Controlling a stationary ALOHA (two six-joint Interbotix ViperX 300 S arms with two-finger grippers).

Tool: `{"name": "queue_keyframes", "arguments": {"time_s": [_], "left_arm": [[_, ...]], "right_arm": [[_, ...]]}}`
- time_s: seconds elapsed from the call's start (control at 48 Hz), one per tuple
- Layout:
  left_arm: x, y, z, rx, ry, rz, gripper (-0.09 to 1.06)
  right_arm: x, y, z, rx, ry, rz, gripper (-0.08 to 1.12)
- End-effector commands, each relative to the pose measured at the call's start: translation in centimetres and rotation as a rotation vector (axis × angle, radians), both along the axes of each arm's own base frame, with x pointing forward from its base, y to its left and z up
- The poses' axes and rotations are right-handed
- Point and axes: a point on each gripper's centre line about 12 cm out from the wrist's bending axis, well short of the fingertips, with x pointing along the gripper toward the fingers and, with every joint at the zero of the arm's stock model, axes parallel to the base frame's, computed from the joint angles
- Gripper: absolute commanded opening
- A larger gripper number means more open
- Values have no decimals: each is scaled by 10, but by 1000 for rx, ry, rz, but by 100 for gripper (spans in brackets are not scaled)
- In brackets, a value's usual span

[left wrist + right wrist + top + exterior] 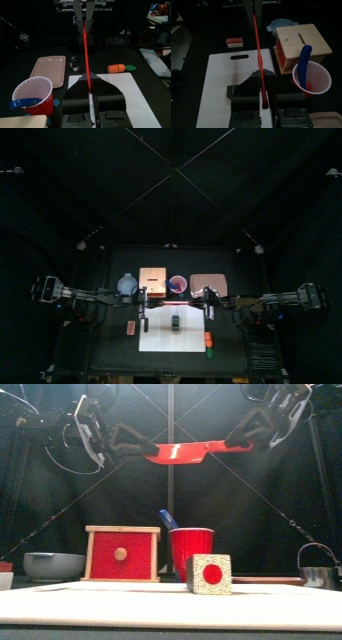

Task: Cut the sushi into 4 pieces with the knife
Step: Cut the sushi into 4 pieces

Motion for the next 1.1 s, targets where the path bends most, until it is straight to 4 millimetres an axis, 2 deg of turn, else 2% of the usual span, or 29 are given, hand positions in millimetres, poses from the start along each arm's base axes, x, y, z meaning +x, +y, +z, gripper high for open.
{"name": "queue_keyframes", "arguments": {"time_s": [0.021,0.396,0.542,0.771,1.0,1.104], "left_arm": [[4,-3,-1,19,-4,-21,7],[18,-6,-50,38,137,-46,8],[24,-5,-67,35,185,-46,8],[29,-5,-73,26,203,-43,7],[31,-25,-78,-50,216,-38,6],[31,-28,-85,-107,234,6,6]], "right_arm": [[7,2,-7,5,23,8,11],[21,10,-46,1,181,15,10],[24,13,-55,0,234,8,10],[25,19,-64,27,272,5,10],[29,30,-82,48,333,24,10],[31,36,-87,43,352,38,10]]}}
